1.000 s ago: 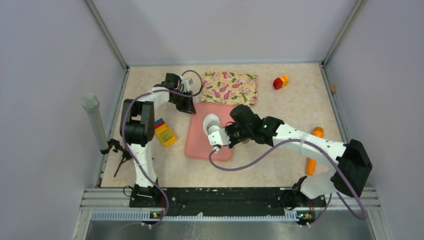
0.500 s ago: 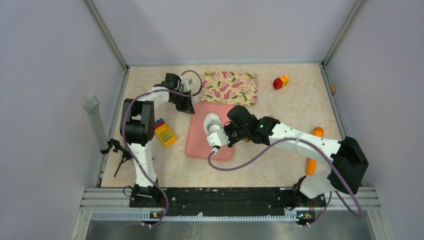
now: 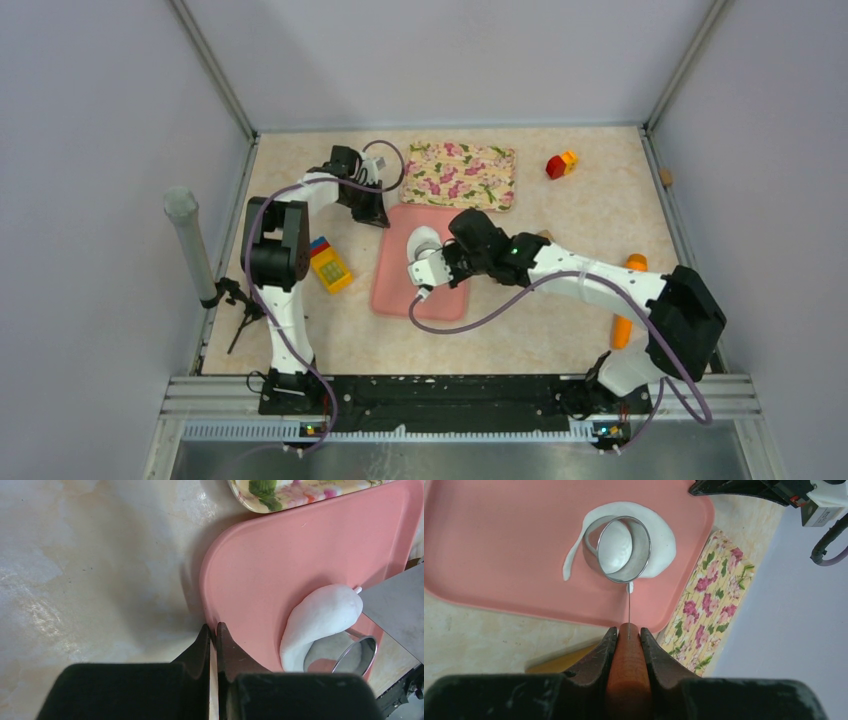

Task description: Roll out the dumpling wrappers from the dough

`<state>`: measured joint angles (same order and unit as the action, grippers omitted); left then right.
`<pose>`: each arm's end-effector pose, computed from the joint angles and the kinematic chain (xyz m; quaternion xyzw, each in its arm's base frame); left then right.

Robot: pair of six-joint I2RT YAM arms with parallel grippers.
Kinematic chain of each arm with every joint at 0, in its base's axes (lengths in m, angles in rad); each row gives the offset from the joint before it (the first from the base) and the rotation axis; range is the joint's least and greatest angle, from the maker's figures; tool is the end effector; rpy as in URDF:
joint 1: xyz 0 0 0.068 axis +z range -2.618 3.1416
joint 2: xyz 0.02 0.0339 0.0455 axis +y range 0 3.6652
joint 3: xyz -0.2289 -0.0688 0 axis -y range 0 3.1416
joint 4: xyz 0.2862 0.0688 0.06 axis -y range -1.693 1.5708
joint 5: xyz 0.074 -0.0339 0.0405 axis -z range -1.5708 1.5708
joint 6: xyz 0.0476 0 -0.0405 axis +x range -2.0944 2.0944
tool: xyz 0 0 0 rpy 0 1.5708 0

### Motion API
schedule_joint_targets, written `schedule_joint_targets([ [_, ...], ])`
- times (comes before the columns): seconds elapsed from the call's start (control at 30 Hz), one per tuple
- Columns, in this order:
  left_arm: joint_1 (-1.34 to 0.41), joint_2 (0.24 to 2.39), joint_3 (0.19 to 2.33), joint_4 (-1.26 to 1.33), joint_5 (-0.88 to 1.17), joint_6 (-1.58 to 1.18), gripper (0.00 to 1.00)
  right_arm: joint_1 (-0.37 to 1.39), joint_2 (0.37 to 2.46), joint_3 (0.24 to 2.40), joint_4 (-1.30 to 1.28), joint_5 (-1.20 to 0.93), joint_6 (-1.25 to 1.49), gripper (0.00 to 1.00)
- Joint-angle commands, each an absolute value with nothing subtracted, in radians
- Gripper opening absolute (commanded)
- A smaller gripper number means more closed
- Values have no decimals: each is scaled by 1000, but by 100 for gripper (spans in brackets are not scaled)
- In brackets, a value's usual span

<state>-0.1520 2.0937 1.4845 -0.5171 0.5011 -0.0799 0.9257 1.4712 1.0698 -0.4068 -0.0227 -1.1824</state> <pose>0.4444 -0.0912 0.0928 0.0887 0.9424 -0.2649 0.1841 0.2205 0.2948 0.1968 -0.8090 0.4549 -0.0372 0.3704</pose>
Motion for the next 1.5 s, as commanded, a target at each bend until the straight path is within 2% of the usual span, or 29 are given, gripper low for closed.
schedule_joint_targets([
  [0.0, -164, 2123, 1500, -539, 544, -51, 0, 899, 1508, 1093, -342, -77, -1133, 0],
  [0.43, -164, 2131, 1509, -547, 551, -48, 0, 827, 1600, 1201, -281, -232, -1052, 0],
  [0.7, -164, 2130, 1504, -543, 534, -64, 0, 789, 1692, 1415, -427, -412, -1019, 0],
  [1.1, -164, 2128, 1497, -531, 531, -75, 0, 788, 1874, 1759, -634, -542, -1019, 0],
  [1.47, -160, 2120, 1482, -503, 509, -105, 0, 830, 1936, 1878, -761, -586, -1082, 0],
])
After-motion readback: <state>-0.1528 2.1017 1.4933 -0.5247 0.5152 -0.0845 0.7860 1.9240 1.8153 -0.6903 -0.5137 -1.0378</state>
